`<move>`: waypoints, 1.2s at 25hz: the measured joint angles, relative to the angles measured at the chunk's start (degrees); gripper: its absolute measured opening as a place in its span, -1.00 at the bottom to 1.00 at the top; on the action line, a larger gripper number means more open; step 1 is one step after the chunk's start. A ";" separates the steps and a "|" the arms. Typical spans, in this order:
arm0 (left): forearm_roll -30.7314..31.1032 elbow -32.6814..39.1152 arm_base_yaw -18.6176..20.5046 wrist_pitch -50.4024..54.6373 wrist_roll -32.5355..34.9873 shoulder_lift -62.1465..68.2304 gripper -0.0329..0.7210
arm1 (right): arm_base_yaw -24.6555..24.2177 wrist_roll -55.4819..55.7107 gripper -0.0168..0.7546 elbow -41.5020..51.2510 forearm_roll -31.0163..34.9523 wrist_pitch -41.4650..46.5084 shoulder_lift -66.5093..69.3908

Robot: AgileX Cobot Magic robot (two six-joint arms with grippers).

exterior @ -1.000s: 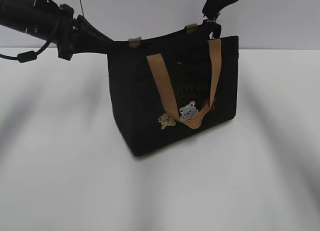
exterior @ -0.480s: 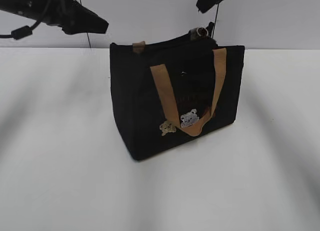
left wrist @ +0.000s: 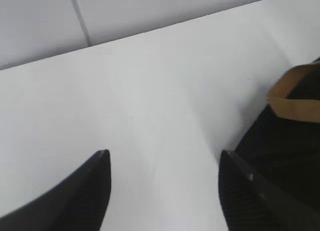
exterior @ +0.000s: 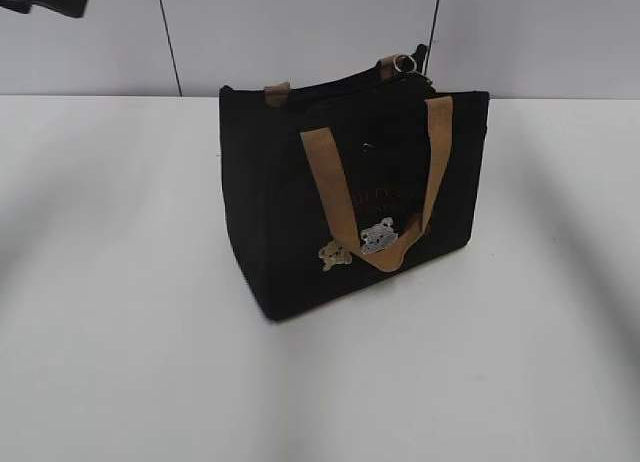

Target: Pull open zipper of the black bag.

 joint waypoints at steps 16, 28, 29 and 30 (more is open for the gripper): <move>22.41 10.61 1.13 19.79 -22.64 -23.86 0.26 | -7.86 -2.54 0.16 40.37 0.25 -0.87 -33.52; 19.81 37.91 1.13 15.73 -22.82 -55.12 0.26 | -7.86 -1.42 0.16 75.48 3.41 -6.49 -66.58; 19.76 39.95 1.13 15.35 -22.82 -57.05 0.26 | -7.86 -1.21 0.16 77.24 3.57 -6.49 -68.25; 19.70 41.57 1.13 15.01 -22.82 -59.40 0.26 | -7.86 -0.90 0.16 79.33 3.84 -6.49 -69.62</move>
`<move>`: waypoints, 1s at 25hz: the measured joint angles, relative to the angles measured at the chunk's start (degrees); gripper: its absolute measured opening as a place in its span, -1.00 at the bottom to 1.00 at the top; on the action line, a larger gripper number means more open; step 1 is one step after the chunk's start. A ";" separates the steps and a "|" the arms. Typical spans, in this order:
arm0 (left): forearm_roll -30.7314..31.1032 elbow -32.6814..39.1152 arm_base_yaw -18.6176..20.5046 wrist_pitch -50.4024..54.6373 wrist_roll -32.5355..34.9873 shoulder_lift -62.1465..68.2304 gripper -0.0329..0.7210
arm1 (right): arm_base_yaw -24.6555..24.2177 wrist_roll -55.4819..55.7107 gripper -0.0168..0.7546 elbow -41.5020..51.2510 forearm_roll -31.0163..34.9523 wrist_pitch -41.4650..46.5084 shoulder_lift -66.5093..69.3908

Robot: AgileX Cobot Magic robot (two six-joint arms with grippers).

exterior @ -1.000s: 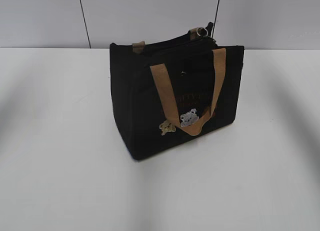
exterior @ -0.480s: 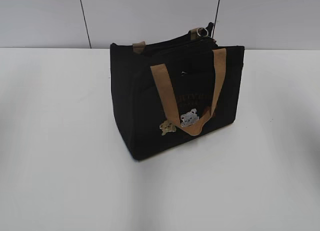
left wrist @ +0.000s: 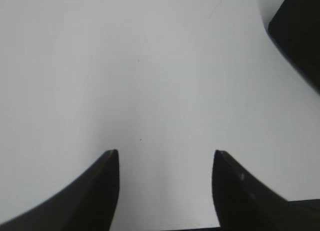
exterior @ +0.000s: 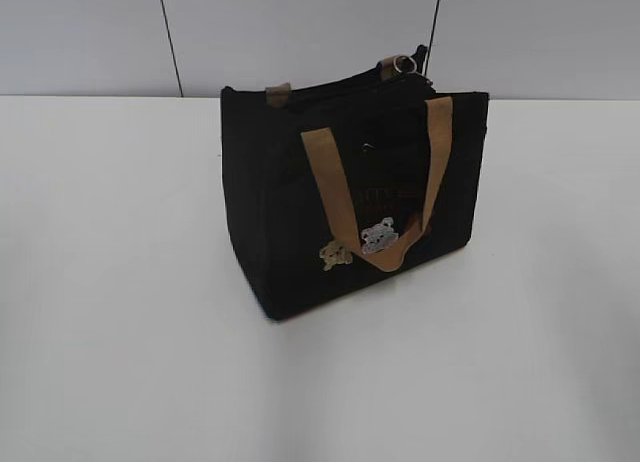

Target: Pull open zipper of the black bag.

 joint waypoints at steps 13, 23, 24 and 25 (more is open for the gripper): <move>-1.29 8.62 0.00 1.87 0.29 -26.07 0.24 | 0.00 1.09 0.16 15.05 0.44 -1.90 -17.12; -1.99 8.74 0.00 2.42 0.39 -30.34 0.22 | 0.00 1.04 0.16 15.62 0.27 -1.06 -31.40; -1.99 8.75 0.00 2.43 0.39 -30.34 0.22 | 0.00 1.11 0.16 15.62 0.21 -1.06 -32.80; -1.99 8.75 0.00 2.43 0.39 -30.34 0.22 | 0.00 1.16 0.16 15.62 0.21 -1.06 -34.53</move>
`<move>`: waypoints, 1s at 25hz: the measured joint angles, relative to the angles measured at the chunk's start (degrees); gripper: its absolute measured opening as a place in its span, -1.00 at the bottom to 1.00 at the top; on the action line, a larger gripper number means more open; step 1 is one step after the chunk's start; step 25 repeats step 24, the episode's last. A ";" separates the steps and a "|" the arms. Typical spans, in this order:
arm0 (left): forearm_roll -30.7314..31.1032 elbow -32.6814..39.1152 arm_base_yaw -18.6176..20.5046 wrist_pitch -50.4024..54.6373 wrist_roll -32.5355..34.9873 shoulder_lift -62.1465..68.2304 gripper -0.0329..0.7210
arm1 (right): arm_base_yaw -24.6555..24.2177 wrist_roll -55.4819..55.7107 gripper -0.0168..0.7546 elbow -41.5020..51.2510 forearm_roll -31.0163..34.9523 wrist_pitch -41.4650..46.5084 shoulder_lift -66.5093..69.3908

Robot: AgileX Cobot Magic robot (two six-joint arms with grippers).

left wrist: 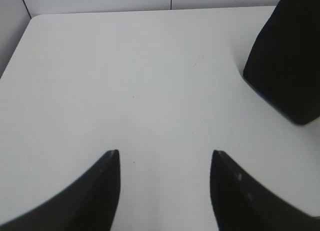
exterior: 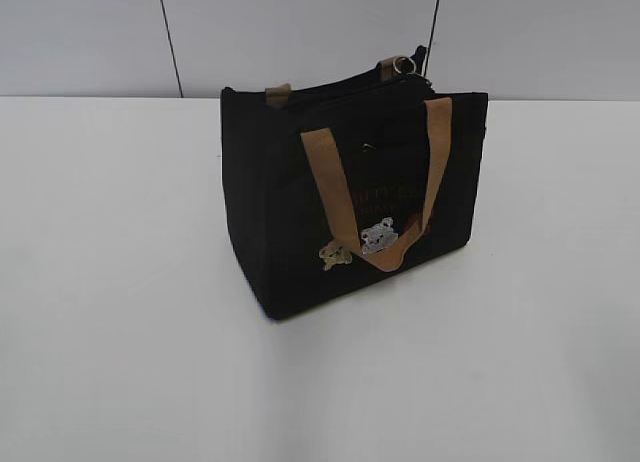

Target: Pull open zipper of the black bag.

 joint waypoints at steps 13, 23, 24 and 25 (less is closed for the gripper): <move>-0.22 0.06 0.00 0.05 0.00 -0.07 0.22 | 0.00 1.13 0.16 0.23 -0.25 0.12 -4.19; -0.34 0.06 0.00 0.05 0.00 -0.12 0.21 | 0.00 1.18 0.16 0.23 -0.25 0.12 -4.19; -0.34 0.06 0.00 0.05 0.00 -0.12 0.21 | 0.00 1.18 0.16 0.23 -0.25 0.12 -4.19; -0.34 0.06 0.00 0.05 0.00 -0.12 0.21 | 0.00 1.18 0.16 0.23 -0.25 0.12 -4.19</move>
